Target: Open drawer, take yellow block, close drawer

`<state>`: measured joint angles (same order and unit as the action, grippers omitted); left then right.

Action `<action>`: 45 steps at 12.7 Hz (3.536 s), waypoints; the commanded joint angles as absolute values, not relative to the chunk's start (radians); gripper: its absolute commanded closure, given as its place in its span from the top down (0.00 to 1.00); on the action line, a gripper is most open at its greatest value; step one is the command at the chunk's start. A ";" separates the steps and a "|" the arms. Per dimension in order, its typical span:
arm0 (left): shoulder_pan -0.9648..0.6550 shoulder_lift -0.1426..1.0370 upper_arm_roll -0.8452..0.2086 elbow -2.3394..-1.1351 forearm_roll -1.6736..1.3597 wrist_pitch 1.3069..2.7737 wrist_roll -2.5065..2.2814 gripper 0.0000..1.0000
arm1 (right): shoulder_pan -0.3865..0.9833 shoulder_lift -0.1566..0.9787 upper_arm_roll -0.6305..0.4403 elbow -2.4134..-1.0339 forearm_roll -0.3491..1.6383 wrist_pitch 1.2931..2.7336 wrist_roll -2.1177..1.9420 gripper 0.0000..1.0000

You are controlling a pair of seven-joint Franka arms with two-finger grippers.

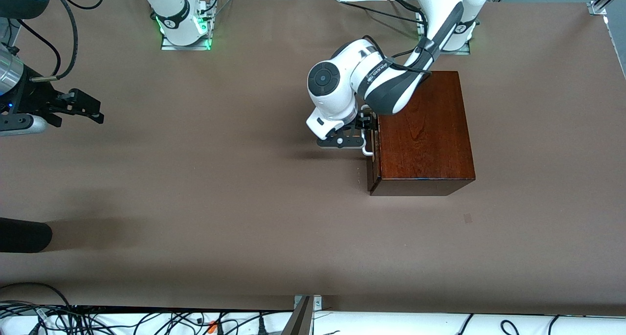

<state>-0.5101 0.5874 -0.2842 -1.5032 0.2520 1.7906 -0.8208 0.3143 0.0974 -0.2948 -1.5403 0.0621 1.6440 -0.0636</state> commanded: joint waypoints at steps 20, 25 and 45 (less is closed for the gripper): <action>-0.534 0.584 -0.288 -1.605 0.261 1.974 -0.976 1.00 | 0.313 0.100 -0.291 -1.531 0.048 1.646 -0.051 1.00; -0.546 0.594 -0.288 -1.595 0.195 2.046 -1.012 1.00 | 0.314 0.100 -0.291 -1.531 0.048 1.646 -0.051 1.00; -0.598 0.664 -0.288 -1.471 0.117 2.120 -1.100 1.00 | 0.316 0.100 -0.291 -1.529 0.046 1.646 -0.052 1.00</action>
<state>-0.5716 0.6266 -0.2763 -1.5359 0.1557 2.1043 -1.0718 0.3161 0.0974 -0.2928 -1.5403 0.0615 1.6441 -0.0636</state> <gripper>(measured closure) 0.000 0.000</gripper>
